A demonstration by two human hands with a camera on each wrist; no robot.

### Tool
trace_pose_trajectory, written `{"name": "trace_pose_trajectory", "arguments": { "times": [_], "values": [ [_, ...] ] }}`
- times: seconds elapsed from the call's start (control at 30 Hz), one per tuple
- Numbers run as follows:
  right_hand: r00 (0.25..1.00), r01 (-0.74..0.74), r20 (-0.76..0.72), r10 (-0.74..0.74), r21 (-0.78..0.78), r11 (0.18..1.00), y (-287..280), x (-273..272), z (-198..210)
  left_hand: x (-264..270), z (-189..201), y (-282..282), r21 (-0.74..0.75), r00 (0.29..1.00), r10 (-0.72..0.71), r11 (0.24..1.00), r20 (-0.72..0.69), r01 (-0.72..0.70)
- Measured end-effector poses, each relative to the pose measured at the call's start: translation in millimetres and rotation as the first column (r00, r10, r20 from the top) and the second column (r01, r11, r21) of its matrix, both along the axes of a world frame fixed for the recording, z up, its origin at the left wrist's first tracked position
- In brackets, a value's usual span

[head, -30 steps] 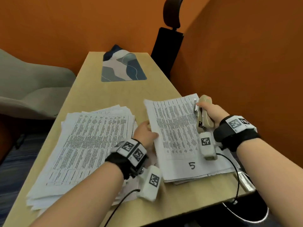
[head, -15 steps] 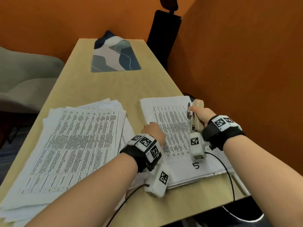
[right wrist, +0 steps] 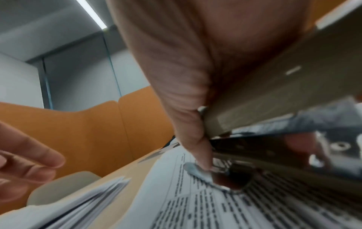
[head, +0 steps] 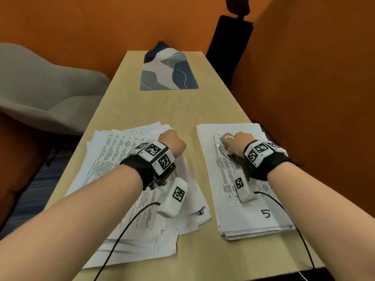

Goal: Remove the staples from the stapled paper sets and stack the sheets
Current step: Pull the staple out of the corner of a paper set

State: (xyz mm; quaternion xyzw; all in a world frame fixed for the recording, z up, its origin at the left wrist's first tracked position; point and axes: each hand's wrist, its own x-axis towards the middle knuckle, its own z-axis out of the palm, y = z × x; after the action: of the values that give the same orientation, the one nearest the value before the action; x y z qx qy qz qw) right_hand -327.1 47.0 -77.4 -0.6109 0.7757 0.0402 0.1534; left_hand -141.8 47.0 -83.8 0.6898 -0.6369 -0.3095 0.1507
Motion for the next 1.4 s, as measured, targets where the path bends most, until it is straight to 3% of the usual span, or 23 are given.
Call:
{"name": "trace_pose_trajectory", "arguments": {
  "times": [0.1,0.2,0.3,0.37,0.43,0.7,0.83,0.93,1.03,1.2,1.33,1.4],
  "values": [
    [0.979,-0.075,-0.186,0.081,0.039,0.996,-2,15,-1,34,0,-6,0.009,0.994,0.039,0.999,0.103,-0.041],
    [0.968,-0.028,-0.249,0.022,-0.02,0.999,-6,42,3,73,-6,-13,0.05,0.965,0.106,0.991,0.238,-0.121],
    [0.982,-0.187,-0.024,0.185,-0.137,0.973,-9,90,5,113,-10,-15,0.067,0.926,0.164,0.978,0.341,-0.198],
    [0.937,-0.275,0.202,0.286,-0.082,0.958,-6,125,4,135,-15,-18,0.157,0.888,0.098,0.97,0.448,-0.186],
    [0.903,-0.309,0.319,0.286,0.021,0.951,-4,149,-2,156,-24,-19,0.202,0.879,0.094,0.957,0.468,-0.21],
    [0.832,-0.089,0.555,0.032,0.077,0.993,-8,159,-15,173,-11,-5,0.084,0.89,0.285,0.939,0.357,-0.334],
    [0.75,0.064,0.643,-0.153,0.159,0.985,-11,155,-19,178,-14,-4,0.027,0.882,0.433,0.895,0.188,-0.445],
    [0.734,0.103,0.656,-0.175,0.147,0.984,-9,155,-20,181,-18,0,-0.052,0.9,0.43,0.903,0.076,-0.427],
    [0.757,0.108,0.639,-0.14,0.089,0.99,-8,156,-21,182,-17,7,-0.087,0.927,0.37,0.927,0.057,-0.365],
    [0.641,0.148,0.764,-0.079,-0.022,0.989,0,157,-24,186,-13,16,-0.061,0.923,0.369,0.924,-0.108,-0.377],
    [0.376,0.222,0.926,-0.035,-0.053,0.974,10,153,-15,192,-11,21,-0.021,0.882,0.41,0.905,-0.233,-0.426],
    [0.295,0.227,0.956,-0.007,-0.063,0.972,17,152,-6,191,-8,24,-0.042,0.837,0.465,0.867,-0.29,-0.496]
  ]
}}
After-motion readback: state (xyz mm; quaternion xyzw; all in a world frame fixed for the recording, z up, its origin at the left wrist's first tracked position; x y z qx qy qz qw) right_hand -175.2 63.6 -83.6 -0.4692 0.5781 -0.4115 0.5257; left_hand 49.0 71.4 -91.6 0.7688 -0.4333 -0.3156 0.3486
